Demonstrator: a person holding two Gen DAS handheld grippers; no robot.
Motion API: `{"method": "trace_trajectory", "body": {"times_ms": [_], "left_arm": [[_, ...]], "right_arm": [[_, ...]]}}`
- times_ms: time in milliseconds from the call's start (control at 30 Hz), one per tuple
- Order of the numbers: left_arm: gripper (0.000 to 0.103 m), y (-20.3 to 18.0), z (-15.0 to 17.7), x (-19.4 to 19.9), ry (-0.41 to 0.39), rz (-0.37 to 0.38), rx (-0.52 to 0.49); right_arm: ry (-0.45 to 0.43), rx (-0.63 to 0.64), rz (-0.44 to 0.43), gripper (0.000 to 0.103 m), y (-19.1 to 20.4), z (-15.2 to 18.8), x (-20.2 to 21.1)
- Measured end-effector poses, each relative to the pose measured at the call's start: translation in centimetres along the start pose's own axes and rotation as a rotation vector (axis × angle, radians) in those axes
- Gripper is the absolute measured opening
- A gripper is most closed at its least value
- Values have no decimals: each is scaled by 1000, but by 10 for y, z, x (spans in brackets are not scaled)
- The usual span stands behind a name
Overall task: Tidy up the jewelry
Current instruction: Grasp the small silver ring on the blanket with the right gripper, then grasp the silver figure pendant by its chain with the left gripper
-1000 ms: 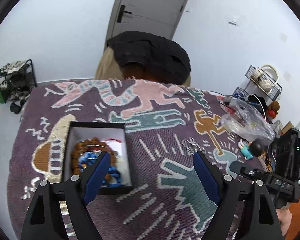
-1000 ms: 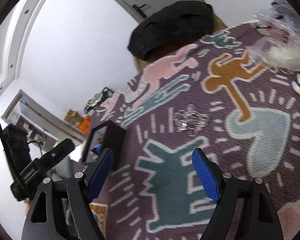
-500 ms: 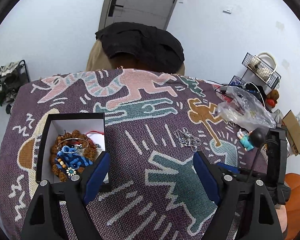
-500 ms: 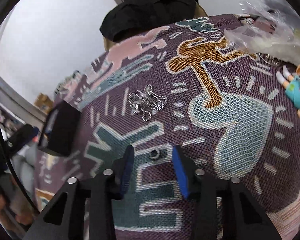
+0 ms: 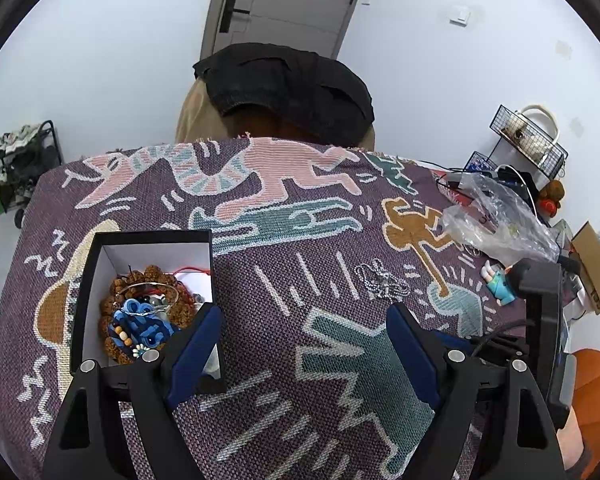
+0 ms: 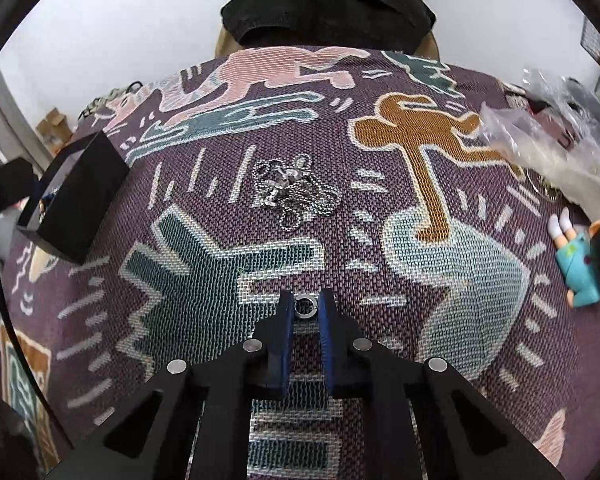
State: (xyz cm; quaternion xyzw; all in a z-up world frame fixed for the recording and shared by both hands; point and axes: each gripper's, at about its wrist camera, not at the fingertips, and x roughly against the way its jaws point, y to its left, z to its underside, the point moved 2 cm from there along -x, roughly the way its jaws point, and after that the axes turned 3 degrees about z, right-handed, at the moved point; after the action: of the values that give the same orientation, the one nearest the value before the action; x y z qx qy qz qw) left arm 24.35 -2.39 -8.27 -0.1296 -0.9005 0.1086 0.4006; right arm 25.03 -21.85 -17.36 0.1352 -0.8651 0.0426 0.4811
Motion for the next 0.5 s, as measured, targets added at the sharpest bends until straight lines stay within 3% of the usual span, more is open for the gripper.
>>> {"method": "trace_trajectory", "body": {"times_ms": [500], "left_arm": [[85,-47,-11,-47,76,49,-87]], "right_arm": [[-118,-179,-91,13,-54,7,38]]}}
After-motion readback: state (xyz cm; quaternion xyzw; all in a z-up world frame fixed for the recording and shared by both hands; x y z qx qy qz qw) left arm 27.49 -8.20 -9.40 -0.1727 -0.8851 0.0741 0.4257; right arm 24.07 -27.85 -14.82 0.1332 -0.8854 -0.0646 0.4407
